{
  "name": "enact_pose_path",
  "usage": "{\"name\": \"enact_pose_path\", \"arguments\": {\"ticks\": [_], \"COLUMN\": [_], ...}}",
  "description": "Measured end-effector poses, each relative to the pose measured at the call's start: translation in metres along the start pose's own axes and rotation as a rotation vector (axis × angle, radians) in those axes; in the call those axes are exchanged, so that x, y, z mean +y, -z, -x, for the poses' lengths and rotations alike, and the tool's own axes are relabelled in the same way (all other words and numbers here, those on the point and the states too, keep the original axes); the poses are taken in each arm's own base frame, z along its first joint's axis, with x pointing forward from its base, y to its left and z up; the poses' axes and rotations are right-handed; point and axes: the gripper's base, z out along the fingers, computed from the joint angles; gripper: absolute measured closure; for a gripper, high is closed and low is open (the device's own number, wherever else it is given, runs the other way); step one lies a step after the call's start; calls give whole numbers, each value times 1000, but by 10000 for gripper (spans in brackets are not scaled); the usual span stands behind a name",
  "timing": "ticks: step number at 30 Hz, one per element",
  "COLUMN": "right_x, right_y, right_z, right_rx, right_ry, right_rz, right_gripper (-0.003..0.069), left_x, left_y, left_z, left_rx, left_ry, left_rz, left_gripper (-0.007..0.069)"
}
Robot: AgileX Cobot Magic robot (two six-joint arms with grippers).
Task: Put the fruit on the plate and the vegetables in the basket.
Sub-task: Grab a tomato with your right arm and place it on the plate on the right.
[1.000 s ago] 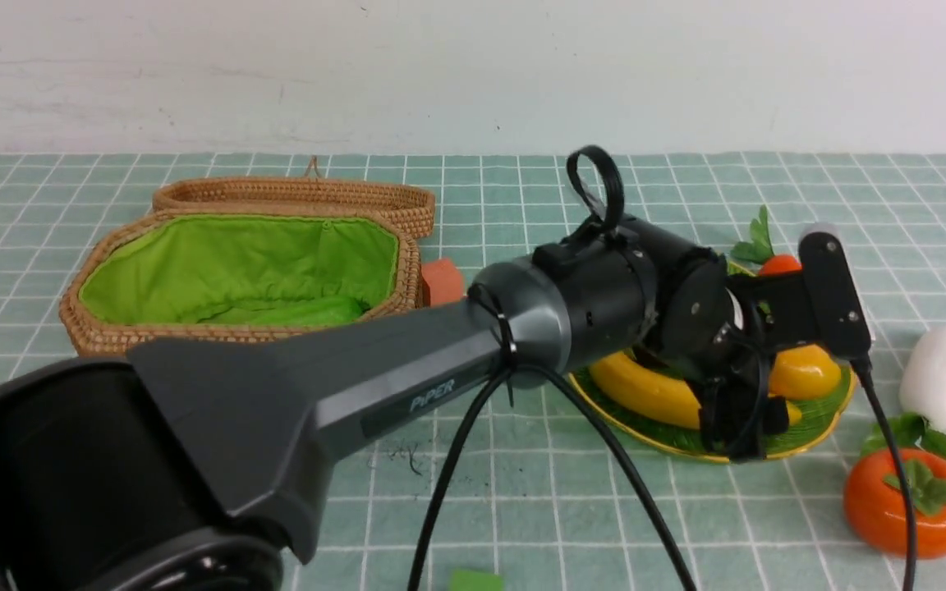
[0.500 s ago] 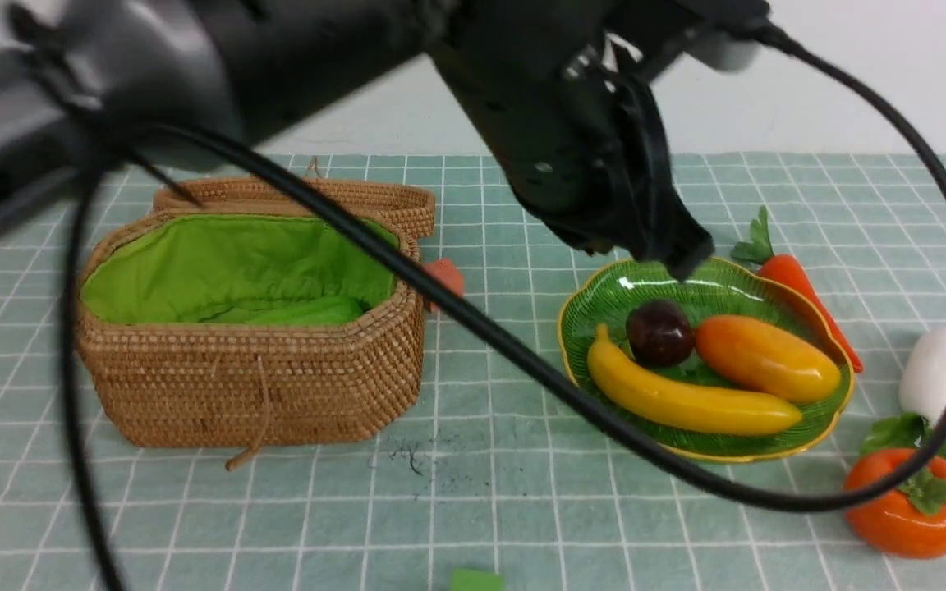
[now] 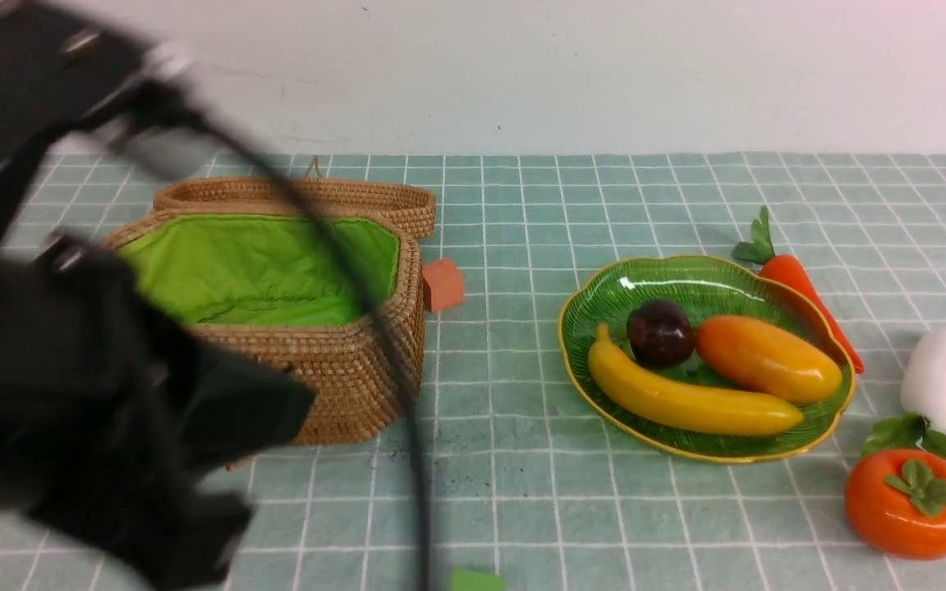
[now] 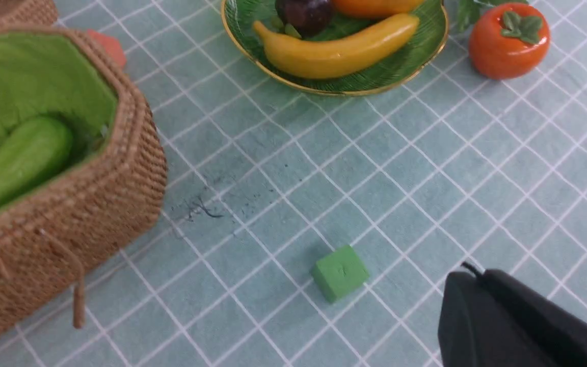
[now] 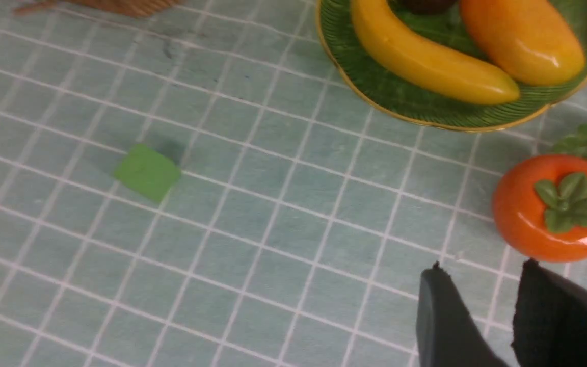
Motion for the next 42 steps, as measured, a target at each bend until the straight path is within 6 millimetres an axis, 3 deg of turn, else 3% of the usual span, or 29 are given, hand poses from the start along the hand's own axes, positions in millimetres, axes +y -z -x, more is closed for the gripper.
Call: {"name": "enact_pose_path", "arguments": {"ticks": [2,6,7,11,14,15,18,21,27,29,38,42], "right_x": [-8,-44,-46,-97,-119,-133,-148,-155,-167,-169,-169,-166], "right_y": [-28,-64,-65,-87,-99,-106,-121,-135,-165,-178,-208,-214], "right_z": [11,22,22,21,15,9,-8,-21,-33,-36,-38,-36], "right_rx": [72,187,192,249,254,249,240,240,232,262,285,274], "right_ry": [-41,-172,-181,-387,-483,-536,-624,-656,-714,-743,-811,-758], "right_rz": [-87,-143,-142,-79,-17,4,15,-10,-43,-25,91,103], "right_gripper": [432,432,431,428,419,407,354,278,21,-15,20,84], "left_x": [3,9,9,12,13,13,14,14,14,14,14,14], "left_y": [24,54,54,72,81,84,84,85,86,86,86,86], "left_z": [-35,-74,-76,-93,-100,-104,-107,-107,-104,-104,-104,-104], "left_rx": [-119,-309,-314,-392,-414,-412,-391,-393,-423,-424,-431,-431], "left_ry": [36,56,56,59,61,61,59,58,55,53,53,53], "left_rz": [-57,-110,-111,-135,-146,-147,-144,-144,-142,-141,-141,-142], "left_gripper": [638,638,638,638,638,638,638,638,638,638,638,638]}}
